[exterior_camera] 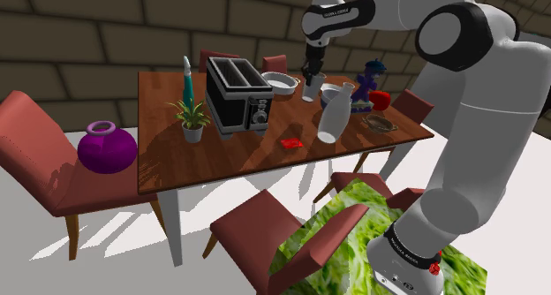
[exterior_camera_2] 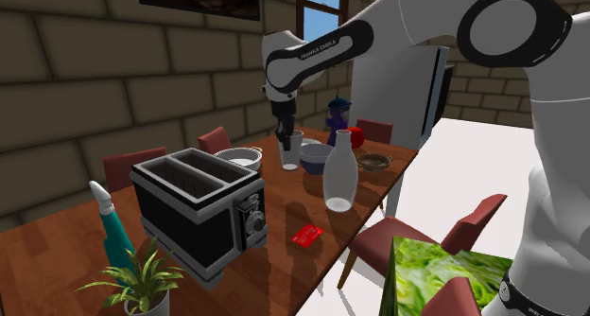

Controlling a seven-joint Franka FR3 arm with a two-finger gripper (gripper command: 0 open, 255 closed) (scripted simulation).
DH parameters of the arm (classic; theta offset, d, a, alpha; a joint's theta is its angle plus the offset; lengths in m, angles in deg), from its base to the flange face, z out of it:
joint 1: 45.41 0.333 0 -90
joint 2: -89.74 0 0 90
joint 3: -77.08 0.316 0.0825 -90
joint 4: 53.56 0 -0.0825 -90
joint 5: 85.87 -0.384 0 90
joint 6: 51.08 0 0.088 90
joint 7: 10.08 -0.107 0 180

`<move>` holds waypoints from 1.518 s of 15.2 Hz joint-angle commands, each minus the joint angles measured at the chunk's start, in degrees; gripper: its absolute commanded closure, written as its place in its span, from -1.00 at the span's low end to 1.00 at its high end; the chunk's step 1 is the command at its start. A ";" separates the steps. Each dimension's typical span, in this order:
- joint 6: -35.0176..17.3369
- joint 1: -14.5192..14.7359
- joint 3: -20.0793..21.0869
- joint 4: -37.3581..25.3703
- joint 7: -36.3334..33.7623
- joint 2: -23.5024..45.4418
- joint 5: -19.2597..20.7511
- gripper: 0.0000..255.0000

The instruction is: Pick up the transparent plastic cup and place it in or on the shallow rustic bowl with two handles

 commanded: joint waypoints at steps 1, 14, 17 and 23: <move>1.39 0.02 0.00 -1.16 0.16 -0.24 -0.02 1.00; 11.05 -0.03 -0.07 -10.37 1.49 -0.78 -0.28 1.00; 11.48 -0.54 -0.41 -9.40 2.44 -2.33 -0.16 1.00; 8.26 -3.60 -2.76 1.35 7.61 -10.84 0.87 1.00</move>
